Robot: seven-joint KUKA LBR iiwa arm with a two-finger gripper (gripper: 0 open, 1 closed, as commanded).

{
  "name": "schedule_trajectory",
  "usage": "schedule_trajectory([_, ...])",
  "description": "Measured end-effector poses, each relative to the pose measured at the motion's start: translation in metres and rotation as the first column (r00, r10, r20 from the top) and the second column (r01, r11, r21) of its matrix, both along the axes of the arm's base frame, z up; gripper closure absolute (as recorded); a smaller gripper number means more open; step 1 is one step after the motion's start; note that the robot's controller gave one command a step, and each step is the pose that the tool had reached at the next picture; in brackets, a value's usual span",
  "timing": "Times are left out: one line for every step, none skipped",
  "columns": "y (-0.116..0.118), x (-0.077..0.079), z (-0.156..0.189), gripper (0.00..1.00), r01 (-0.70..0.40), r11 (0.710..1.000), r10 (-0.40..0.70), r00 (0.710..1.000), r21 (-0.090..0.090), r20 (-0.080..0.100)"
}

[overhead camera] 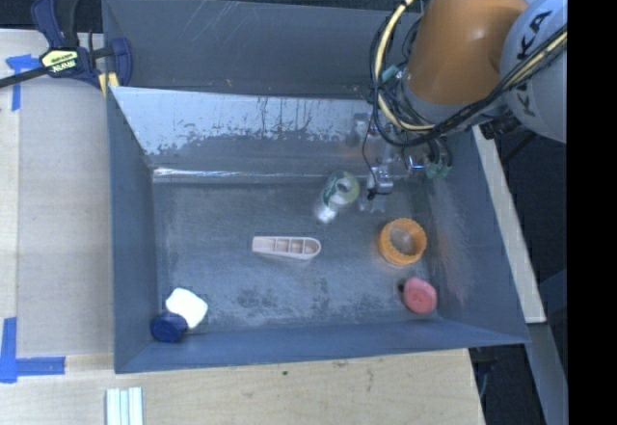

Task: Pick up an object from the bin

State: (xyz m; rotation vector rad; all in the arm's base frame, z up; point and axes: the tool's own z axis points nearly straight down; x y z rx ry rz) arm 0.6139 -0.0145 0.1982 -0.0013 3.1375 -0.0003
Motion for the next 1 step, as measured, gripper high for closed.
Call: schedule_trajectory([0.0,0.0,0.0,0.0,0.0,1.0,0.0,1.0,0.0,0.0])
